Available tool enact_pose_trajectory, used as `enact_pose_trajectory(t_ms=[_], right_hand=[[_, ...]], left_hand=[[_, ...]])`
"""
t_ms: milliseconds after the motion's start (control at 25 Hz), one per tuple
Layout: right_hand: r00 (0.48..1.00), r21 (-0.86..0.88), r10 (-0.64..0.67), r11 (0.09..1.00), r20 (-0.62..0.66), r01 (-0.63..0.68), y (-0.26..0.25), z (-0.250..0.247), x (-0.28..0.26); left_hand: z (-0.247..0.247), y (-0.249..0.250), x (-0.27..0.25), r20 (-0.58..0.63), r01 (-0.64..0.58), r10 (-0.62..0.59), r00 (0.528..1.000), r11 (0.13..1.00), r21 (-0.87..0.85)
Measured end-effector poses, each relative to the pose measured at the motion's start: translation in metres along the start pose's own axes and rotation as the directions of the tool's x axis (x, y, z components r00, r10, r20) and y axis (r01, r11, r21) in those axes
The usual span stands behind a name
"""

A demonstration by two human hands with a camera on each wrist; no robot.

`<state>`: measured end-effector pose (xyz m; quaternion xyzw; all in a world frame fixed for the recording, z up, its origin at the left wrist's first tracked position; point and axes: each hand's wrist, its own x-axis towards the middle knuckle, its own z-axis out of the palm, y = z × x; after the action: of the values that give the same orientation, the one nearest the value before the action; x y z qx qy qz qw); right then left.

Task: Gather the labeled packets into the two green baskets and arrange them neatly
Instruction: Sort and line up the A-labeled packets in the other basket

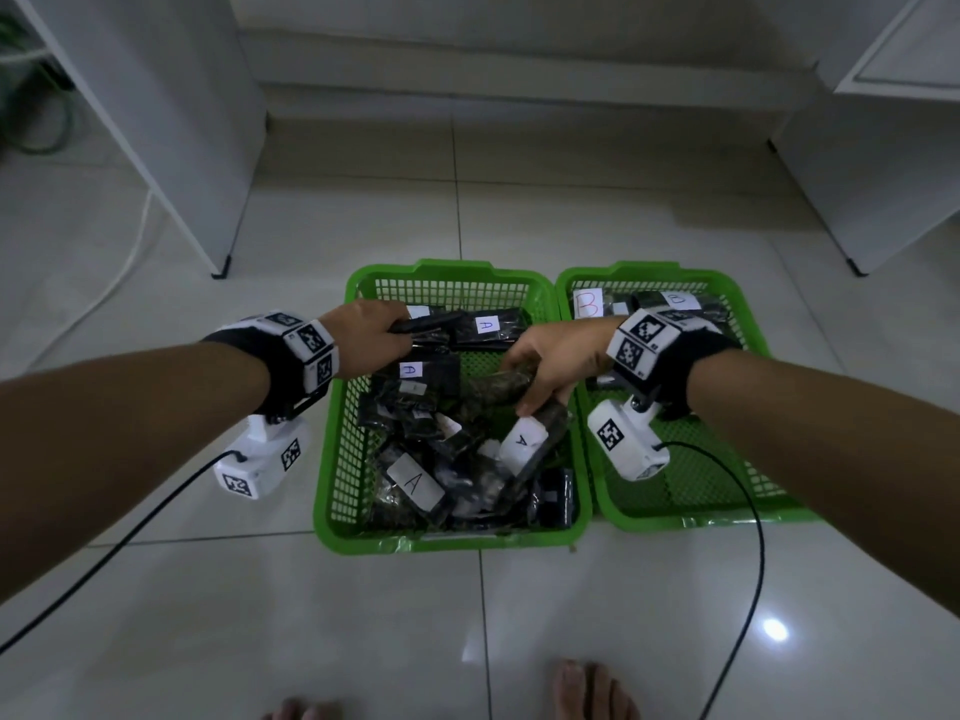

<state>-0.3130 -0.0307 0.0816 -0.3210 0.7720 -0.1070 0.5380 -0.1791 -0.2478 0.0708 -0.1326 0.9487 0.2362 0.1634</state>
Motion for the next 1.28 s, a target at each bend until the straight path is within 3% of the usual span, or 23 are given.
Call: enact_pose_trajectory(t_ms=[120, 200, 280, 320, 440, 480, 560, 640, 680, 800, 880, 960, 1120, 1280], right_hand=[[0.999, 0.27, -0.033, 0.962, 0.009, 0.029, 0.007, -0.008, -0.011], [0.996, 0.377, -0.068, 0.925, 0.055, 0.042, 0.006, -0.007, -0.018], [0.988, 0.439, -0.12, 0.896, 0.094, 0.067, 0.001, 0.0, -0.021], [0.985, 0.453, -0.138, 0.888, 0.102, 0.078, -0.003, 0.004, -0.021], [0.985, 0.459, -0.157, 0.881, 0.066, 0.11, -0.012, 0.016, -0.017], [0.988, 0.454, -0.148, 0.884, 0.045, 0.112, -0.012, 0.018, -0.017], [0.993, 0.41, -0.12, 0.905, -0.017, 0.117, -0.009, 0.018, -0.018], [0.994, 0.36, -0.094, 0.927, -0.055, 0.107, -0.002, 0.013, -0.022], [0.995, 0.355, -0.079, 0.93, -0.065, 0.097, 0.002, 0.009, -0.024], [0.99, 0.416, -0.039, 0.905, -0.136, 0.092, 0.012, -0.001, -0.026], [0.976, 0.509, -0.006, 0.853, -0.216, 0.118, 0.015, -0.004, -0.026], [0.957, 0.622, 0.029, 0.766, -0.288, 0.164, 0.017, -0.005, -0.026], [0.92, 0.676, 0.033, 0.688, -0.39, 0.262, 0.019, -0.004, -0.021], [0.819, 0.739, 0.199, 0.579, -0.539, 0.345, 0.023, -0.007, -0.009]], left_hand=[[-0.004, 0.008, 0.0, 0.01, 0.116, -0.117, 0.993, 0.97, -0.212], [-0.005, 0.018, -0.001, 0.133, 0.188, -0.142, 0.981, 0.865, -0.465], [-0.002, 0.03, -0.006, 0.289, 0.234, -0.061, 0.955, 0.751, -0.617], [-0.001, 0.035, -0.01, 0.369, 0.262, -0.012, 0.929, 0.727, -0.634], [0.0, 0.04, -0.024, 0.598, 0.387, 0.117, 0.793, 0.661, -0.643], [-0.001, 0.04, -0.027, 0.618, 0.408, 0.143, 0.773, 0.635, -0.657], [-0.003, 0.033, -0.027, 0.567, 0.361, 0.135, 0.813, 0.648, -0.671], [-0.004, 0.023, -0.022, 0.472, 0.28, 0.064, 0.879, 0.734, -0.619], [-0.005, 0.018, -0.02, 0.454, 0.265, 0.015, 0.891, 0.794, -0.547], [-0.003, 0.008, -0.021, 0.508, 0.188, -0.103, 0.855, 0.975, -0.119], [0.003, 0.011, -0.028, 0.537, 0.091, -0.133, 0.833, 0.99, 0.105], [0.011, 0.013, -0.03, 0.509, 0.016, -0.121, 0.852, 0.978, 0.207], [0.013, 0.019, -0.026, 0.48, -0.063, -0.096, 0.872, 0.95, 0.304], [0.012, 0.018, -0.024, 0.432, -0.103, -0.051, 0.9, 0.94, 0.326]])
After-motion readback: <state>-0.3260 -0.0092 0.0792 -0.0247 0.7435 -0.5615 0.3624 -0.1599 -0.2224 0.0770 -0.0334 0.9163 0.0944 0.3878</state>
